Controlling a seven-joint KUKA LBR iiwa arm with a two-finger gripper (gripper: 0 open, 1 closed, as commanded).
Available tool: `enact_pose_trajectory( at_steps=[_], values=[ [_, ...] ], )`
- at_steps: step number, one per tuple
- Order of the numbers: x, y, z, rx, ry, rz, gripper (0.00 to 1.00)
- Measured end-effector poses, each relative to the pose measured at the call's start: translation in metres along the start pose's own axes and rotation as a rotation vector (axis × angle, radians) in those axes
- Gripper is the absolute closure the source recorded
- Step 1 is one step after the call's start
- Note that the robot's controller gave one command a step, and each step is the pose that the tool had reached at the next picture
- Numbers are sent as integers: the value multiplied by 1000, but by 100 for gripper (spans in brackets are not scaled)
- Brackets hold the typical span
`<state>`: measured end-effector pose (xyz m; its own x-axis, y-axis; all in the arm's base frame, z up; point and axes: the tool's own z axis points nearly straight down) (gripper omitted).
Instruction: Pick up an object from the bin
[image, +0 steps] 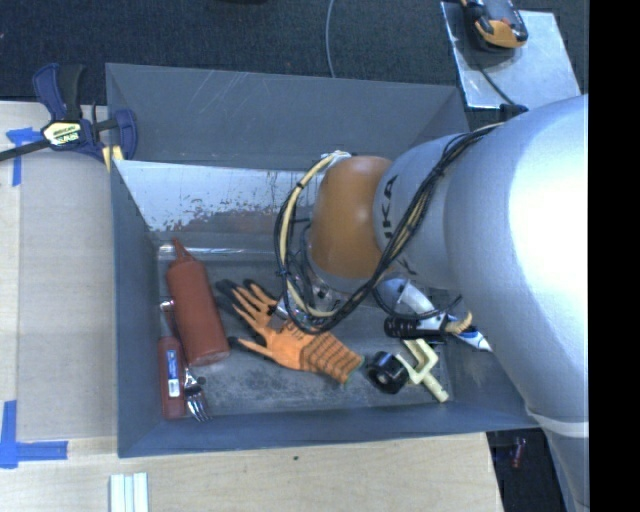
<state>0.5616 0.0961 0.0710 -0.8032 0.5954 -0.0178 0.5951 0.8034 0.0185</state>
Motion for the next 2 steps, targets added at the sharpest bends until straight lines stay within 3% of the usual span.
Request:
enact_pose_trajectory(
  at_steps=[1,2],
  values=[
    [-17,-13,0,-3,-1,-37,100],
    [-10,-25,0,-3,-1,217,100]
  ],
)
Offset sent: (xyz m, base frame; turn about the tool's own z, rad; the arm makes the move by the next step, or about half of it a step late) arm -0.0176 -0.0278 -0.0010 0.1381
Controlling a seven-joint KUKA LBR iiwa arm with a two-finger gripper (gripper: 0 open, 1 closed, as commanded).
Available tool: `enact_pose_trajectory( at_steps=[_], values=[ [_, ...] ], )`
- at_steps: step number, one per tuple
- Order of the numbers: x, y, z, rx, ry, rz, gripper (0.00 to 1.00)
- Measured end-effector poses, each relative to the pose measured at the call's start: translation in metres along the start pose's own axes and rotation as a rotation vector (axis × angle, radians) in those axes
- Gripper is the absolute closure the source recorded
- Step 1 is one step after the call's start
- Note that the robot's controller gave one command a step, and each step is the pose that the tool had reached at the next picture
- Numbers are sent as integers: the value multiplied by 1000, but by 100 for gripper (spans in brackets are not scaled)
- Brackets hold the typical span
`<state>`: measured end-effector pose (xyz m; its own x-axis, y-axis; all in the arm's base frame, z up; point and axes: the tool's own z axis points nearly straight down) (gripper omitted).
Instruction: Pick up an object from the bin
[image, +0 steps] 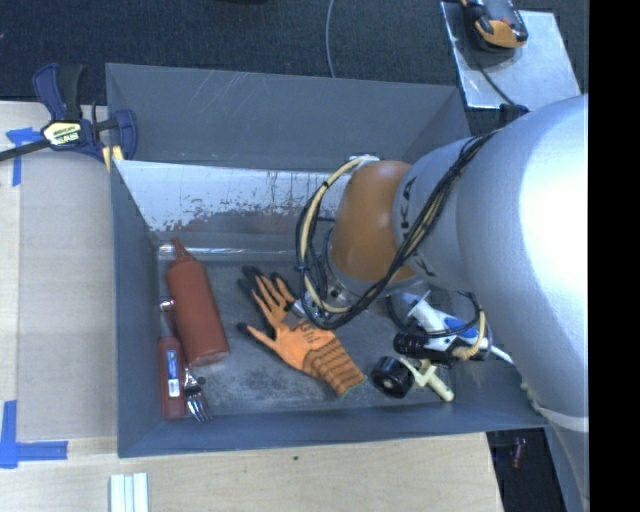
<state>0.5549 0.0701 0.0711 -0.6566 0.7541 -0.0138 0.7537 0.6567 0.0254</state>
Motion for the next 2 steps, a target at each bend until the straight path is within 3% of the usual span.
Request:
enact_pose_trajectory(
  at_steps=[1,2],
  values=[
    [-3,-7,0,1,-2,-384,100],
    [-6,-7,-5,-1,-2,-357,100]
  ],
)
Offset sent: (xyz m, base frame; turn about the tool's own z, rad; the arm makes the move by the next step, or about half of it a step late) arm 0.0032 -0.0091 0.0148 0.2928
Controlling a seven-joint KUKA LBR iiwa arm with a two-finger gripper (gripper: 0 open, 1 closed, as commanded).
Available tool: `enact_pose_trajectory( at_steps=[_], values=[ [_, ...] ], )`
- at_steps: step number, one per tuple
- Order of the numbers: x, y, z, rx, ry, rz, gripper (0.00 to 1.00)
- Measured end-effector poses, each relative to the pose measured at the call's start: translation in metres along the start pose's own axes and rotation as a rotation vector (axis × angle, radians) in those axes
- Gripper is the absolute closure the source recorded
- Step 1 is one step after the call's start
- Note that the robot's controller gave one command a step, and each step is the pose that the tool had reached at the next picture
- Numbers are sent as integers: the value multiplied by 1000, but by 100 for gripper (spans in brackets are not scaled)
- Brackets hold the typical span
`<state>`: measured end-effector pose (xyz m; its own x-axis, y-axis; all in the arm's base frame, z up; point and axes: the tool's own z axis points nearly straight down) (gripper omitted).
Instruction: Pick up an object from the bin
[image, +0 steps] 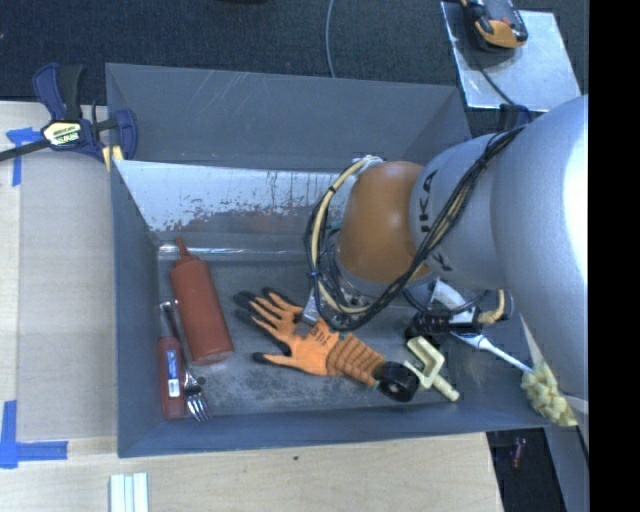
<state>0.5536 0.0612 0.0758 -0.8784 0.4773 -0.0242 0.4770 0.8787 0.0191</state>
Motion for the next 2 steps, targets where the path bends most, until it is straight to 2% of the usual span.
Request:
enact_pose_trajectory(
  at_steps=[1,2],
  values=[
    [0,0,1,-1,-1,233,100],
    [0,1,4,0,-3,23,100]
  ],
)
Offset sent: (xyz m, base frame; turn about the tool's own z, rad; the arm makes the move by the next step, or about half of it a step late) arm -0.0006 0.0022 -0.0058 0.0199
